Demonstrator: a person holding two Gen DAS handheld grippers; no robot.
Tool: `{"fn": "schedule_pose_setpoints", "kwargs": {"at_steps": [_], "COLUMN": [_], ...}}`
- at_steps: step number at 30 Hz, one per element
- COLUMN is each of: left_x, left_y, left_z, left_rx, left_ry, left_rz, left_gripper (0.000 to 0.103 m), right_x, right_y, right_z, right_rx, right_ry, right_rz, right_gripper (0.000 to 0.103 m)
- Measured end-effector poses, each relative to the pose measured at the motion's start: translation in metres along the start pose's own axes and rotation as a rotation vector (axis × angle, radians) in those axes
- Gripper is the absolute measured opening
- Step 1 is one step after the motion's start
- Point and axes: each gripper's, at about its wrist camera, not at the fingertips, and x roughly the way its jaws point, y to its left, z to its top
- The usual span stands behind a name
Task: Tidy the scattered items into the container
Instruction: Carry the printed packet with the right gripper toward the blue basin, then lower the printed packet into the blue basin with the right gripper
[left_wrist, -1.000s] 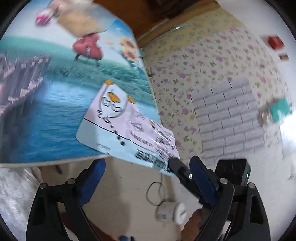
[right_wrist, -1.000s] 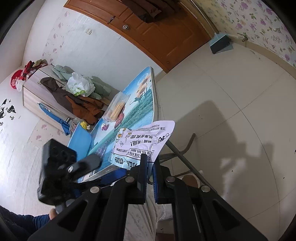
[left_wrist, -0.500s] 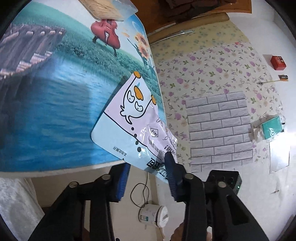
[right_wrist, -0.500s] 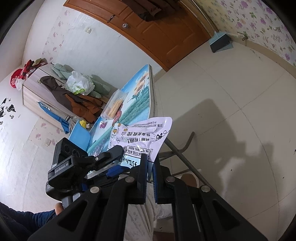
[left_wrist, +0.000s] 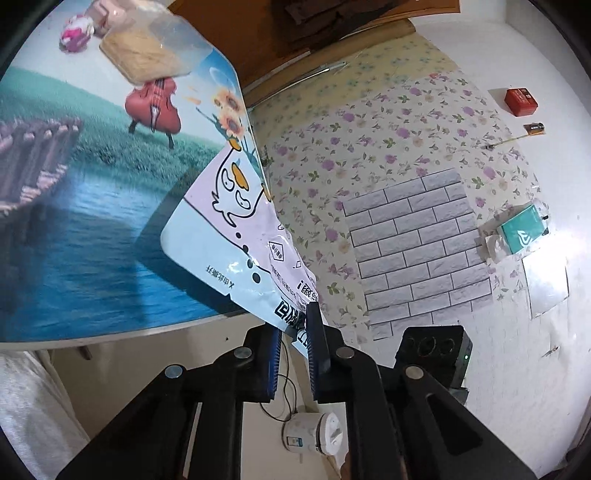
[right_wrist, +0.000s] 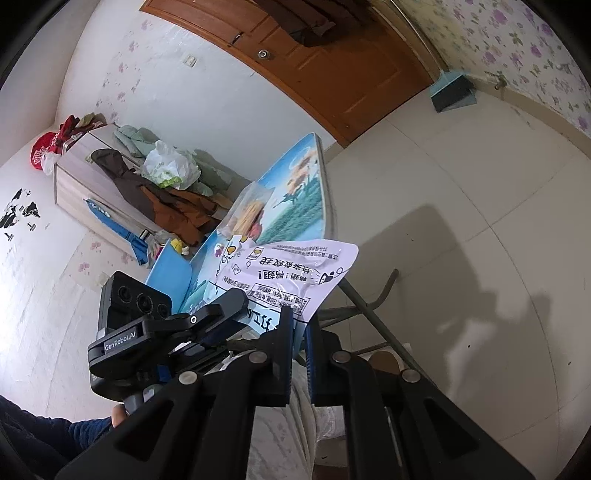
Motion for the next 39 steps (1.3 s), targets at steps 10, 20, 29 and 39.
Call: {"fn": "schedule_pose_setpoints", "kwargs": {"at_steps": [10,20,29,39], "left_x": [-0.049,-0.107,-0.168,-0.244], "left_y": [-0.002,0.007,0.019,0.035], "left_z": [0.01,0.015,0.014,0.009], "left_rx": [0.052,0.054,0.059,0.062], "left_ry": [-0.078,-0.173,-0.252,-0.354], "left_rz": [0.031,0.03,0.029,0.056], "left_gripper": [0.011,0.012,0.012,0.012], "right_x": [0.02,0.038,0.061,0.099], "right_y": [0.045,0.099,0.153,0.219], "right_z": [0.001,-0.002,-0.013,-0.035], "right_rx": [-0.066,-0.146,-0.21,-0.287], "right_ry": [0.018,0.041,0.065,0.102], "right_rz": [0.023,0.035,0.063,0.112], "right_gripper": [0.007,0.007,0.007,0.007]}}
